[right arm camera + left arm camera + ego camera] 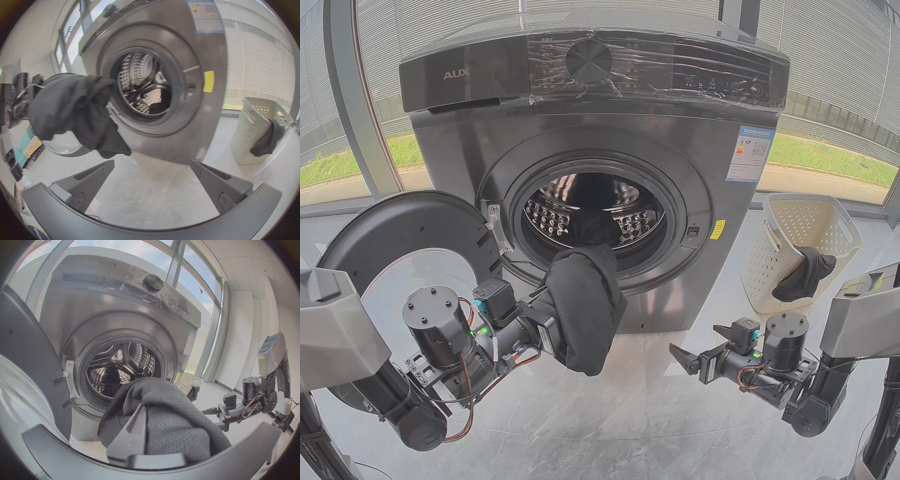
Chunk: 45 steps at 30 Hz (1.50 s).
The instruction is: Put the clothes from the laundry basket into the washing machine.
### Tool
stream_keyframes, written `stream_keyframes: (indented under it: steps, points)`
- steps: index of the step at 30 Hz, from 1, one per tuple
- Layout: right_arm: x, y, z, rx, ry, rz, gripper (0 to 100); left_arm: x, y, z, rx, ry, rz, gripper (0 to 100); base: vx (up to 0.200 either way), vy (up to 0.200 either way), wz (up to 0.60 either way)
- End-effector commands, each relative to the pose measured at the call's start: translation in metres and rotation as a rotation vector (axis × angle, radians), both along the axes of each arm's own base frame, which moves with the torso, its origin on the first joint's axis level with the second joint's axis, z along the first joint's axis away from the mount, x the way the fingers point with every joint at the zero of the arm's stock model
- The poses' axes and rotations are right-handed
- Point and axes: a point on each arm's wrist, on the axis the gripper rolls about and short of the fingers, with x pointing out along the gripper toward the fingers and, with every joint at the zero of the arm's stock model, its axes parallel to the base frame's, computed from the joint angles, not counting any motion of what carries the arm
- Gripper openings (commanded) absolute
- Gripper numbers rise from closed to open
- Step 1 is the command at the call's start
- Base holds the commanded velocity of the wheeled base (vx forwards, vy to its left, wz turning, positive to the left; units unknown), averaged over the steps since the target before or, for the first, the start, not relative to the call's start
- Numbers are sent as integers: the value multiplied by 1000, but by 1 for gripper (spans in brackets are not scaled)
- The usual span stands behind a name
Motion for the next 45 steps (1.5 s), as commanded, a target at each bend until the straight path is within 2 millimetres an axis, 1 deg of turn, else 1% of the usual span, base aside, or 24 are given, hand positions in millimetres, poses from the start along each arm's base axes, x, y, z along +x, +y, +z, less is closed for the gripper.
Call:
stream_keyframes:
  steps: [1, 6, 11, 17, 20, 29, 35, 45]
  points:
    - [5, -17, 6, -14, -24, -97, 100, -16, 6, 18, -29, -44, -14, 0, 0, 0, 0]
    - [6, -17, 8, -9, -32, -113, 100, -25, 12, 7, 11, -1, -14, 0, 0, 0, 0]
    - [8, -19, 5, -9, -28, -111, 100, -25, 11, 6, 18, 2, -17, 0, 0, 0, 0]
    - [8, -19, 6, -4, -31, -104, 100, -21, 9, 0, 27, 18, -12, 0, 0, 0, 0]
    - [8, -19, 6, -5, -29, -103, 100, -19, 8, -4, 36, 27, -8, 0, 200, 0, 0]
    - [6, -16, 4, -4, -21, -90, 100, -18, 8, -4, 38, 28, 11, 0, 0, 0, 0]
    - [5, -15, 4, -5, -18, -87, 100, -18, 7, -8, 48, 39, 9, 0, 200, 0, 0]
    - [5, -15, 4, -5, -18, -87, 100, -19, 6, -11, 55, 48, 4, 0, 0, 0, 0]
